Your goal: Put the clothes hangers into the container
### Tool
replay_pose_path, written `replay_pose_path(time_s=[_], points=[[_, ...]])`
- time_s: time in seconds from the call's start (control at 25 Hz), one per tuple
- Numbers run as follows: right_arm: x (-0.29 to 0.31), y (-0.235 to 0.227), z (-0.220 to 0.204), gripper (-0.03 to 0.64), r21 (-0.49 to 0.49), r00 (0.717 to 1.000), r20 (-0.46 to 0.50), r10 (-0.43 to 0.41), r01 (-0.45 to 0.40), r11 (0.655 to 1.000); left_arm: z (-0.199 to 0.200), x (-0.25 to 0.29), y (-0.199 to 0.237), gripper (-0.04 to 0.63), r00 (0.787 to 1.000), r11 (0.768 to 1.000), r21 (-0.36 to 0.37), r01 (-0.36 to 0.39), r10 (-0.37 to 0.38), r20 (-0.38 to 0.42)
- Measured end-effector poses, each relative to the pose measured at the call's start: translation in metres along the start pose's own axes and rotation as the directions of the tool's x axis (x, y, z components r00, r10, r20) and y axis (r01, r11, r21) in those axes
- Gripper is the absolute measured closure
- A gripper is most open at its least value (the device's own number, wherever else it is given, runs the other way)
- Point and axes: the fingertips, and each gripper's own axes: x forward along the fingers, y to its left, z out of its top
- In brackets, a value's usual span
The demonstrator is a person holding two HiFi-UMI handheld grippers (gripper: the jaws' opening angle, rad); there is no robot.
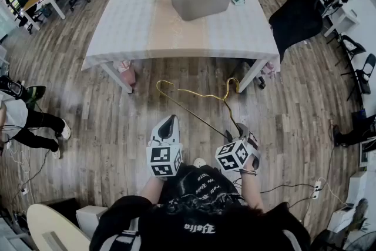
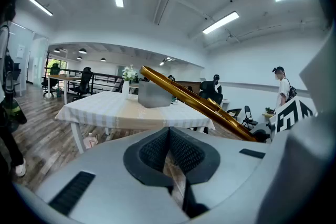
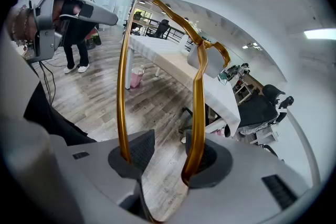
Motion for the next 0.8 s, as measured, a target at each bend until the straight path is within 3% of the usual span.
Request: replay_pose_path(time_s=[0.44, 0.64, 0.8], points=[[0.010, 0.012, 0.035, 0.420, 0.006, 0.999, -0.010, -0.035, 0.035, 0.999, 0.017, 0.011, 0.037, 0.575, 0.999, 0.999, 0.025, 0.041, -0.041, 0.024], [0.010, 0.023, 0.056, 0.399, 0.107, 0.999, 0.014, -0.032, 0.031, 0.994, 0.018, 0.012, 0.059, 0.575, 0.997, 0.997, 0.032, 0.067, -0.068, 0.021], [0.012, 0.032, 0.068, 0.397, 0.132, 0.998, 0.026, -0.053, 0.049, 0.990, 0.017, 0.013, 0.072, 0.575, 0.994, 0.994, 0.035, 0.104, -0.105, 0.013]])
